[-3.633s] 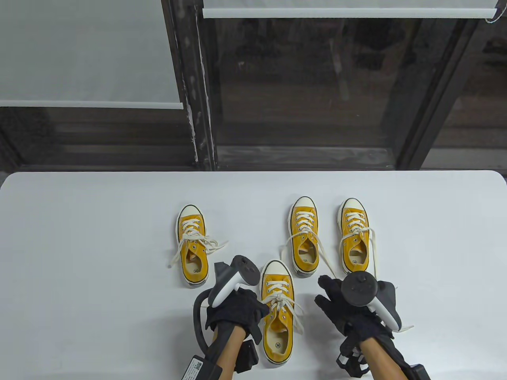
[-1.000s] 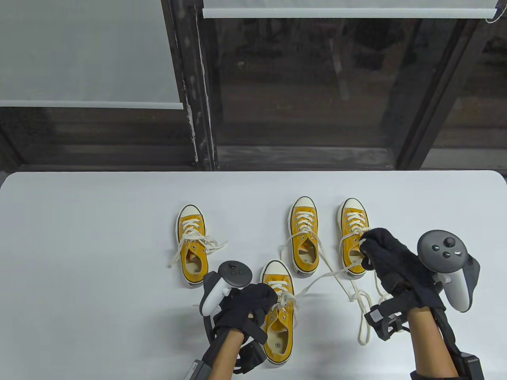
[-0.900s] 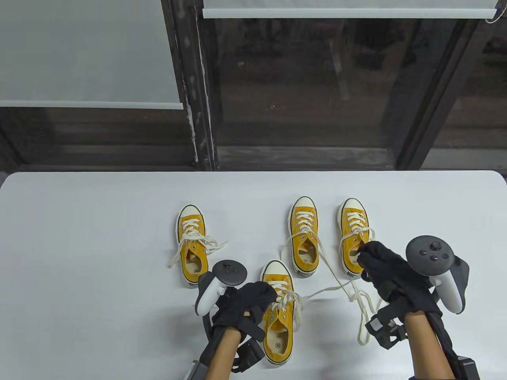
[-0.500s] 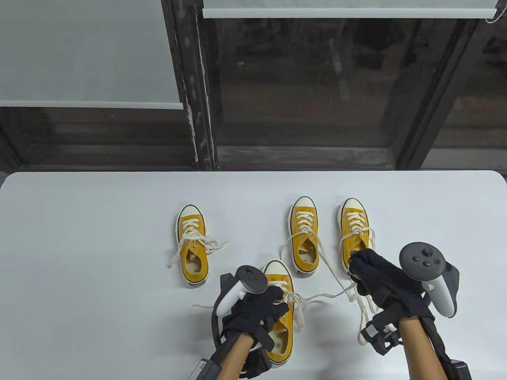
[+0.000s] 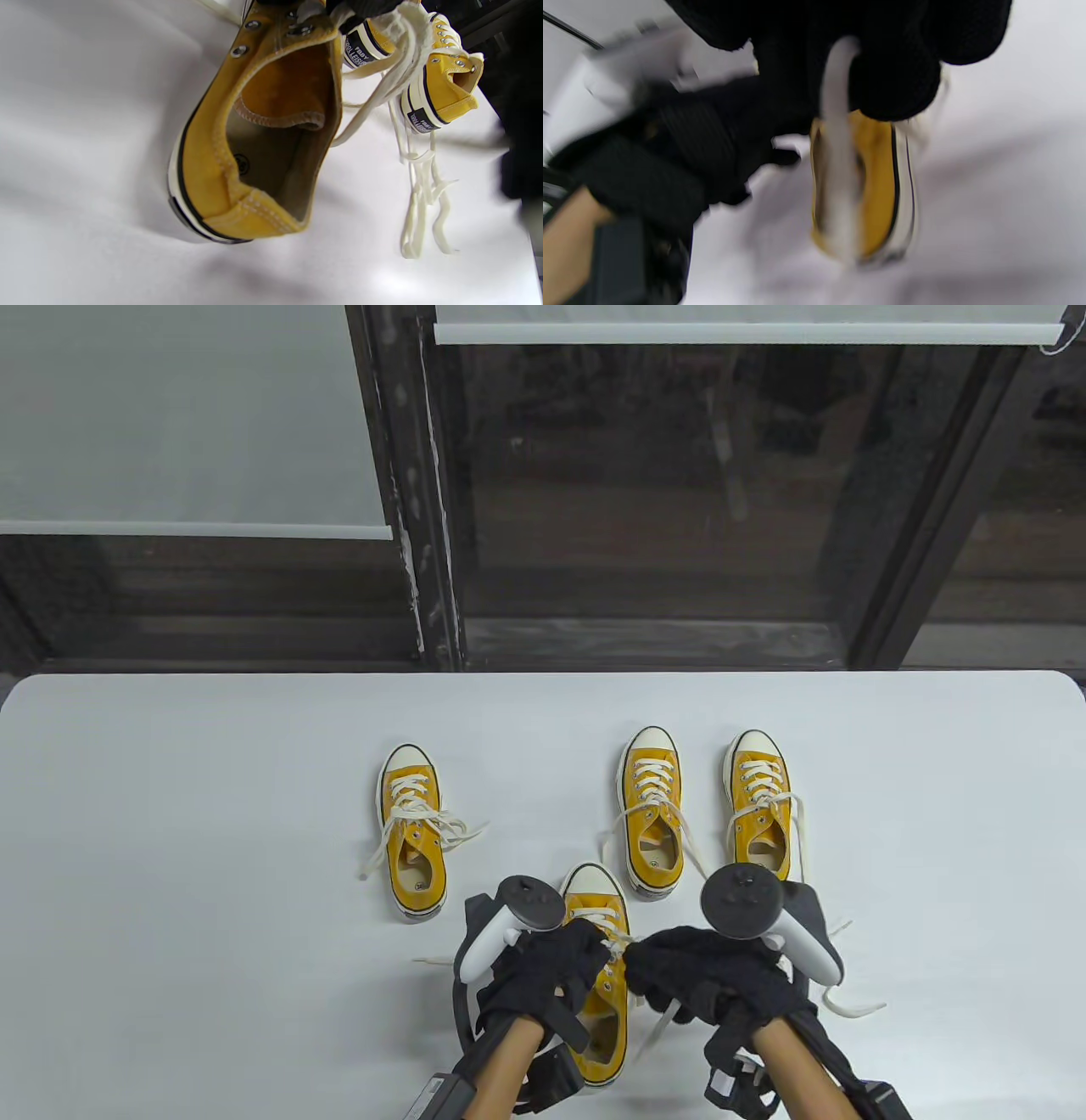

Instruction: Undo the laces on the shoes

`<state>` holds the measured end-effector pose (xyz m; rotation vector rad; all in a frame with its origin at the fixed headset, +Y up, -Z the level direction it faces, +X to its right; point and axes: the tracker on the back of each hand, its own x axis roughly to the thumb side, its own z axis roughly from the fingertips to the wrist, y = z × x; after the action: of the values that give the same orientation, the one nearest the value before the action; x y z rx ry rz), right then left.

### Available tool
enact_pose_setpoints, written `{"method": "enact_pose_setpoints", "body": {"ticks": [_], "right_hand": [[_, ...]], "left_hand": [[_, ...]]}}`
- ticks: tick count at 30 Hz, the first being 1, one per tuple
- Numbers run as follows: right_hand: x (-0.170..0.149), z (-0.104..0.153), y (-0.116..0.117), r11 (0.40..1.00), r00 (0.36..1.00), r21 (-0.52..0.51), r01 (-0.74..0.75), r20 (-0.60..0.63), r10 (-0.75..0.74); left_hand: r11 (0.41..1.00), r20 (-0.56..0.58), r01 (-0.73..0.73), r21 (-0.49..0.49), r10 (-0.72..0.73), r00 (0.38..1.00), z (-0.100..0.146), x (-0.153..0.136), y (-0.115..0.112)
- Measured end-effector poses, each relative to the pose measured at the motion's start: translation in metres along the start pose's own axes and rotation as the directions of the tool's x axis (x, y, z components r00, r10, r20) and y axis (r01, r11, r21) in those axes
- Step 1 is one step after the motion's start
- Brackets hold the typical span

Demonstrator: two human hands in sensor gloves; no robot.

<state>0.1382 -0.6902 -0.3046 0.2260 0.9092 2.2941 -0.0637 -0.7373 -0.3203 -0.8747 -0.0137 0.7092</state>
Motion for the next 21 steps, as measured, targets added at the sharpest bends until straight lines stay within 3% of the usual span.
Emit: {"method": "enact_pose_setpoints", "body": {"ticks": [2, 5, 7, 9, 11, 15, 21], "right_hand": [[-0.005, -0.014, 0.006, 0.997, 0.989, -0.014, -0.074, -0.130, 0.071], [-0.008, -0.025, 0.004, 0.968, 0.956, -0.153, -0.198, -0.248, 0.156], [-0.009, -0.030, 0.003, 0.979, 0.970, -0.124, -0.162, -0.201, 0.135], [-0.010, -0.035, 0.002, 0.998, 0.992, -0.059, 0.011, -0.125, -0.019], [-0.009, -0.038, 0.003, 0.990, 0.992, -0.116, 0.075, -0.096, -0.087], [-0.008, -0.039, 0.008, 0.971, 0.996, -0.241, -0.006, -0.085, -0.015], [-0.020, -0.036, 0.011, 0.964, 0.987, -0.213, 0.160, 0.004, -0.163]], "left_hand": [[1.000, 0.005, -0.016, -0.007, 0.016, 1.000, 0.000, -0.001, 0.001], [0.999, 0.014, -0.036, -0.019, 0.036, 0.999, 0.000, -0.002, 0.002], [0.999, 0.016, -0.038, -0.024, 0.038, 0.999, 0.000, -0.002, 0.002], [0.999, 0.024, -0.044, -0.028, 0.045, 0.999, 0.001, -0.001, 0.003], [0.999, 0.029, -0.040, -0.014, 0.040, 0.999, 0.002, 0.000, 0.003], [0.999, 0.019, -0.016, 0.040, 0.015, 1.000, 0.005, -0.001, 0.005], [0.996, 0.054, -0.085, 0.028, 0.083, 0.995, 0.006, -0.005, 0.008]]}}
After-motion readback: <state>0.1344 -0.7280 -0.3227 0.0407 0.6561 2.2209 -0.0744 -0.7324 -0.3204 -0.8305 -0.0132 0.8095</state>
